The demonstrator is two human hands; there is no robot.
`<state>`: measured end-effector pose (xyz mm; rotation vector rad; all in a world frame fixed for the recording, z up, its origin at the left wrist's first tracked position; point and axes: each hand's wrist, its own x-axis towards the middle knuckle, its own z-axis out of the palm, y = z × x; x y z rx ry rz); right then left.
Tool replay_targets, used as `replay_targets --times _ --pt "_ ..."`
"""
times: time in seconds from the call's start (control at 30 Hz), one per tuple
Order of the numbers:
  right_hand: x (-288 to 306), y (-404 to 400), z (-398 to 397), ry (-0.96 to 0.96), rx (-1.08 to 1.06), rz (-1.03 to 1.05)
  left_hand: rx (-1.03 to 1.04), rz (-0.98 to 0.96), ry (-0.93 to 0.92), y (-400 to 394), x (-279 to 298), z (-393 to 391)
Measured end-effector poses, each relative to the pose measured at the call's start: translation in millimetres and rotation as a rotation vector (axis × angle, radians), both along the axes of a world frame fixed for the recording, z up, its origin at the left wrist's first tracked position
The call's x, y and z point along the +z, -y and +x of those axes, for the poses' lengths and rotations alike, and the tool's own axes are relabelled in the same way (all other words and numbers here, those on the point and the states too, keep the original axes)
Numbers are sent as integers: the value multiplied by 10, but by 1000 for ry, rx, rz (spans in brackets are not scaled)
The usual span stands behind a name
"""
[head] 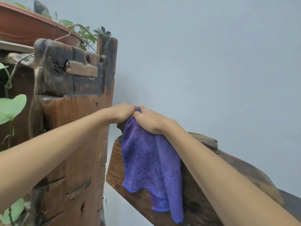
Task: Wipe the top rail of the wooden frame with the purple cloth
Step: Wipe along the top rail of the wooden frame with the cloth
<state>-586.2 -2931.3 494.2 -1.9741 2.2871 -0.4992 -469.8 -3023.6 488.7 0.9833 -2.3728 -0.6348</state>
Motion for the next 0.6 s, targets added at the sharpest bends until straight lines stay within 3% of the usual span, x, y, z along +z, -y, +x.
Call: replay_targets --times 0.13,0.33,0.6 --pt "51 193 143 20 22 13 -4 404 -212 140 -171 180" --pt "80 246 328 -90 90 13 75 643 -425 149 -282 360" --pt "-84 -39 505 -418 188 -202 -88 713 -660 -310 -483 418"
